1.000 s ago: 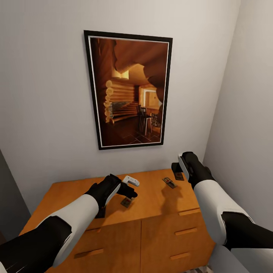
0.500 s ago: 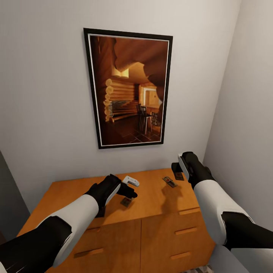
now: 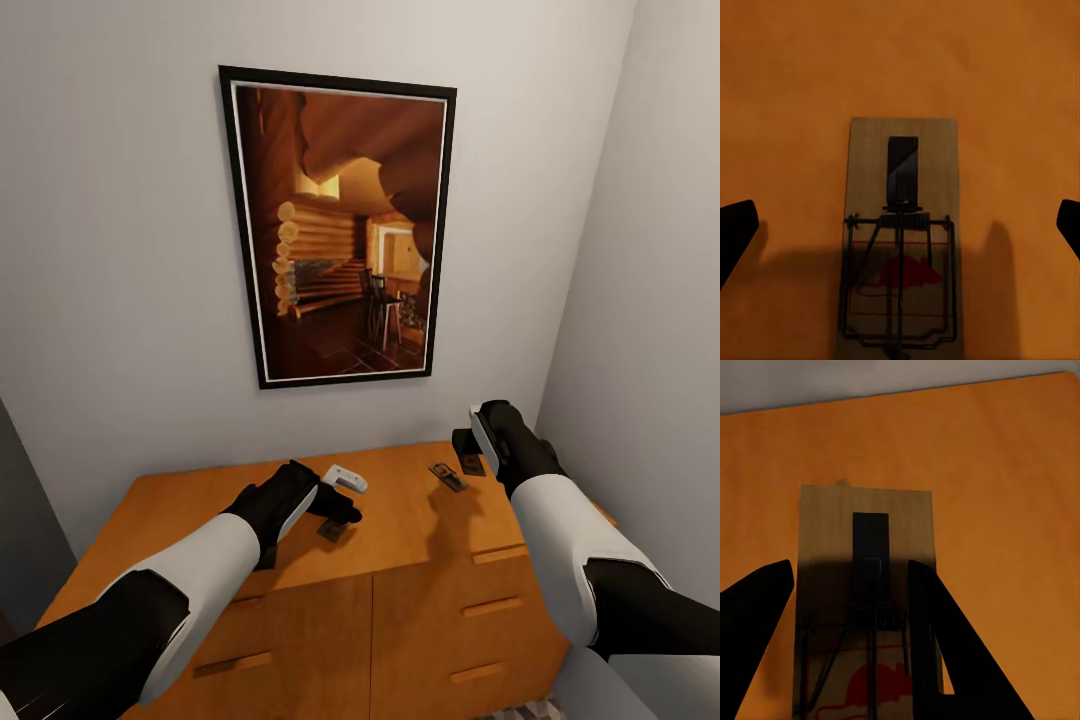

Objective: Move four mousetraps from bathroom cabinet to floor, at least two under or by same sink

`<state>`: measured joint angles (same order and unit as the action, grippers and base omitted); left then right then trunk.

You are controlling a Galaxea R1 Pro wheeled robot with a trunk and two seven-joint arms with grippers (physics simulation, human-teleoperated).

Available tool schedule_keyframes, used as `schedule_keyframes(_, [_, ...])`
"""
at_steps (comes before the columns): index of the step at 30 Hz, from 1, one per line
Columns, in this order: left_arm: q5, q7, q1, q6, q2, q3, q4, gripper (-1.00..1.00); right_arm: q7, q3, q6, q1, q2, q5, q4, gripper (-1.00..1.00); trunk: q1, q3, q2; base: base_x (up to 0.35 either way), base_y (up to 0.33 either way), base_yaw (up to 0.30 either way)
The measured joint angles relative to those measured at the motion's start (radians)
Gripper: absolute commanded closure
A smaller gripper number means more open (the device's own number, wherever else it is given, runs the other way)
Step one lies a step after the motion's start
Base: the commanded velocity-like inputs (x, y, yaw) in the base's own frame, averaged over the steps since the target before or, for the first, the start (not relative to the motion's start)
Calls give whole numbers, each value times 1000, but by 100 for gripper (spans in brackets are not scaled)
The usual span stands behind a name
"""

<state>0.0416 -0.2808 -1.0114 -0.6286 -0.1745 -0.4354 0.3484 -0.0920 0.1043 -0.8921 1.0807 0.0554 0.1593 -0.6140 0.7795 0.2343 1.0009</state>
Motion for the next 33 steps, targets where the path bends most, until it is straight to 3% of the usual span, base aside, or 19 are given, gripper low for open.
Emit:
schedule_keyframes(8, [0,0,0,0,0,1,1,-100,0,0,0,0,0,0,0,100,0,0,0,0,0,0])
schedule_keyframes(19, [-1,0,0,0,0,1,0,-100,0,0,0,0,0,0,0,100,42,34,77,0,0,0])
schedule_keyframes(33, [-1,0,0,0,0,0,1,-100,0,0,0,0,0,0,1,100,50,41,91,0,0,0])
